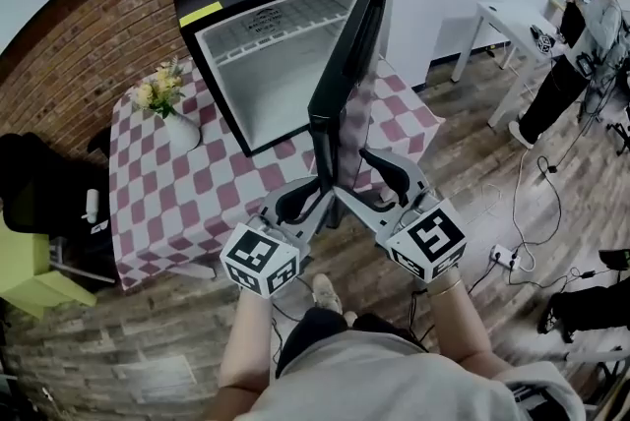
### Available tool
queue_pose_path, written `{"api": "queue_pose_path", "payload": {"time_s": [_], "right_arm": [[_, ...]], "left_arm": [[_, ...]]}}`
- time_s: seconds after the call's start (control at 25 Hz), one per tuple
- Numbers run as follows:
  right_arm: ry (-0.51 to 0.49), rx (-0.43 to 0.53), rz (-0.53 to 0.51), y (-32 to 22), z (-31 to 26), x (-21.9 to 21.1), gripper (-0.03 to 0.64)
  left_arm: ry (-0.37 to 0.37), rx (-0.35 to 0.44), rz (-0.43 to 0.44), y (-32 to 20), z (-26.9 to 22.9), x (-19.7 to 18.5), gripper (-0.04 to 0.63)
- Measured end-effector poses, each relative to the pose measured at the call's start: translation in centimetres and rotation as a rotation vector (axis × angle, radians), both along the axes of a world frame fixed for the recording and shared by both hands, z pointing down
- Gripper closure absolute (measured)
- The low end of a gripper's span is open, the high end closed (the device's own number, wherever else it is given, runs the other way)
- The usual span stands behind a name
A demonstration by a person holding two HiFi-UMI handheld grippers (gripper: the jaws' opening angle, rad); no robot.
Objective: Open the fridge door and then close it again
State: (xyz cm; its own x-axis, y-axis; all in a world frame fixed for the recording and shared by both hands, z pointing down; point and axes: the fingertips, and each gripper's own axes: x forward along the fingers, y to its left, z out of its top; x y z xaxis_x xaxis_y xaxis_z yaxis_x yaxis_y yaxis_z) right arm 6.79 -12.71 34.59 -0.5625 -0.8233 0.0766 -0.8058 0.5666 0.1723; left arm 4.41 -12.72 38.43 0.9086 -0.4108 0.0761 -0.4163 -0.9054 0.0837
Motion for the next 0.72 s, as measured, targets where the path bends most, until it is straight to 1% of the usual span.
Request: {"api": "queue_pose_path", "payload": {"time_s": [0.16, 0.32, 0.52, 0.72], "right_arm": [[-0.011, -0.022, 0.062, 0.8, 0.0, 1.1, 0.373], [-0.046, -0.023, 0.141, 1.3, -0.3, 2.9, 0.371], [-0.082, -0.005, 0.234, 2.5, -0.6, 5.0, 0.355], [-0.062, 0.006, 0.349, 3.2, -0.2, 7.7, 0.360]], "left_arm": [[-0.001, 0.000, 0.053, 1.5, 0.1, 1.9, 0.520], [-0.004, 0.003, 0.109, 2.9, 0.1, 4.0, 0.525], [-0.025, 0.035, 0.165, 4.7, 0.1, 6.9, 0.525], [-0.037, 0.048, 0.223, 6.1, 0.4, 9.5, 0.525]]}}
